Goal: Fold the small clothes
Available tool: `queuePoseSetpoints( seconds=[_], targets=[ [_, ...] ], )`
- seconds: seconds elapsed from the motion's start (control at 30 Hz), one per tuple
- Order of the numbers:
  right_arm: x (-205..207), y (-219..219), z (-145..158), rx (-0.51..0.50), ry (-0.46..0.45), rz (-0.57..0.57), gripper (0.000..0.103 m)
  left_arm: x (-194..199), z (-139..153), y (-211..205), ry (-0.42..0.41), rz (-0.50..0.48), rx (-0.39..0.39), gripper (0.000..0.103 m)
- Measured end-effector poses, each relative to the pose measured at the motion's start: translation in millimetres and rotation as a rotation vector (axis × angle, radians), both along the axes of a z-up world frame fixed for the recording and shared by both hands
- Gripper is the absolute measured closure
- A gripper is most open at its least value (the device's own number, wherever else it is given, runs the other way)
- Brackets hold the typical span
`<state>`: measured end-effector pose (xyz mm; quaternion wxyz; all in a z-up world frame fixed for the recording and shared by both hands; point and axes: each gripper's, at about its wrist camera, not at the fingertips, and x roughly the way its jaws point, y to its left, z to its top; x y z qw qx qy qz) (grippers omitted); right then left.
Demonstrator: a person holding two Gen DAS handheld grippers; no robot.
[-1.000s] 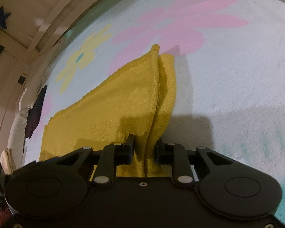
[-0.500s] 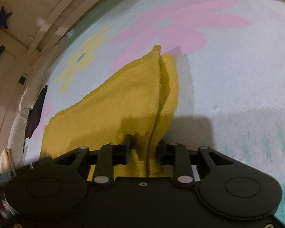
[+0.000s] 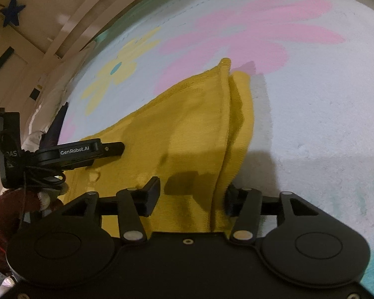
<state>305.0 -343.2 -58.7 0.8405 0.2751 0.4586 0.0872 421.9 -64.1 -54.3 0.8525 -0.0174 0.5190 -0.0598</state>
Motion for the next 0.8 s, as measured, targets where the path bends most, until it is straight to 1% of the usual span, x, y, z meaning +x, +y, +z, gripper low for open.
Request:
queuePoseSetpoints(
  seconds=[0.07, 0.13, 0.27, 0.37, 0.4, 0.43, 0.47, 0.5, 0.53, 0.57, 0.63, 0.73, 0.8],
  targets=[
    [-1, -2, -1, 0.016, 0.0, -0.005, 0.043, -6, 6, 8, -0.009, 0.009, -0.024, 0.021],
    [-2, -6, -3, 0.04, 0.001, -0.015, 0.043, -21, 12, 16, -0.012, 0.011, -0.044, 0.021],
    [-3, -14, -7, 0.104, 0.007, -0.051, 0.043, -54, 18, 23, -0.006, -0.044, -0.057, 0.021],
    [-3, -16, -8, 0.118, 0.006, -0.056, 0.043, -73, 11, 27, 0.035, -0.075, -0.082, 0.021],
    [-3, -16, -8, 0.116, 0.006, -0.056, 0.043, -75, 6, 26, 0.046, -0.088, -0.074, 0.021],
    [-3, -16, -8, 0.114, 0.008, -0.056, 0.044, -78, 4, 24, 0.034, -0.1, -0.054, 0.021],
    [-3, -16, -7, 0.096, 0.012, -0.059, 0.046, -79, 3, 23, 0.023, -0.113, -0.035, 0.021],
    [-3, -15, -6, 0.067, 0.02, -0.062, 0.054, -79, 3, 23, 0.016, -0.115, -0.034, 0.021],
    [-3, -15, -5, 0.041, 0.03, -0.065, 0.069, -78, 3, 26, 0.011, -0.104, -0.049, 0.021],
    [-4, -15, -5, 0.027, 0.037, -0.072, 0.076, -80, 5, 29, 0.004, -0.088, -0.074, 0.021],
    [-5, -17, -2, 0.041, 0.041, -0.087, 0.077, -82, 9, 41, -0.012, -0.058, -0.129, 0.021],
    [-2, -9, 11, 0.043, 0.024, -0.075, 0.077, -73, 16, 51, -0.022, -0.031, -0.133, 0.021],
    [2, -2, 20, 0.065, 0.005, -0.062, 0.077, -71, 24, 63, -0.047, -0.014, -0.136, 0.021]
  ],
)
